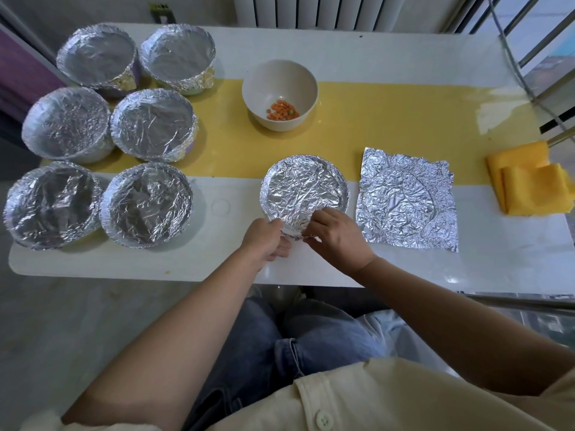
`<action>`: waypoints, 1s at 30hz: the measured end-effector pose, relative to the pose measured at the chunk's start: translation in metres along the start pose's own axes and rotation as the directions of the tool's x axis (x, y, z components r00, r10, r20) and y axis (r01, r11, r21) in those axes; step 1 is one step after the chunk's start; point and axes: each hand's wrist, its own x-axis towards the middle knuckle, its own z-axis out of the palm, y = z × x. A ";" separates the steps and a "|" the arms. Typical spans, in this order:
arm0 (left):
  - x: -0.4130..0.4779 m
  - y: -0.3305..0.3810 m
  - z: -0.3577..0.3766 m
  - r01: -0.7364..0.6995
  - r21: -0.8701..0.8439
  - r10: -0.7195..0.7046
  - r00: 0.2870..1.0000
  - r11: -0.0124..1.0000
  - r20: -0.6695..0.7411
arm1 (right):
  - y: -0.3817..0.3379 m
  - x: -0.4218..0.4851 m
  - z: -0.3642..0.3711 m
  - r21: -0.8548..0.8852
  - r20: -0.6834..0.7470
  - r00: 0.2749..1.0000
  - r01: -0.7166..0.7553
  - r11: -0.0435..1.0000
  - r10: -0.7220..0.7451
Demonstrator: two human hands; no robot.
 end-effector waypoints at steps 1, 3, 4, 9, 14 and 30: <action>-0.002 -0.001 0.002 0.000 0.028 0.001 1.000 1.000 -0.026 | -0.003 0.002 0.001 -0.008 -0.017 1.000 0.004 1.000 -0.005; -0.003 -0.005 0.006 -0.011 0.104 0.020 0.996 0.995 -0.091 | -0.007 0.006 0.004 -0.018 -0.038 0.999 0.011 1.000 -0.012; -0.002 -0.007 0.009 -0.024 0.122 0.039 0.992 0.992 -0.118 | -0.009 0.007 0.005 -0.024 -0.031 0.999 0.014 1.000 -0.014; 0.003 -0.004 0.010 -0.025 0.029 0.028 0.994 0.999 -0.107 | -0.011 0.009 0.009 -0.049 0.003 1.000 0.019 0.999 -0.019; 0.001 -0.002 0.004 0.009 0.098 -0.004 0.998 0.995 -0.057 | -0.012 0.009 0.010 -0.038 0.011 1.000 0.000 0.999 0.000; 0.004 -0.006 -0.015 -0.078 0.112 0.100 0.974 0.991 -0.204 | -0.011 0.012 0.003 -0.034 0.073 0.997 -0.033 0.999 0.035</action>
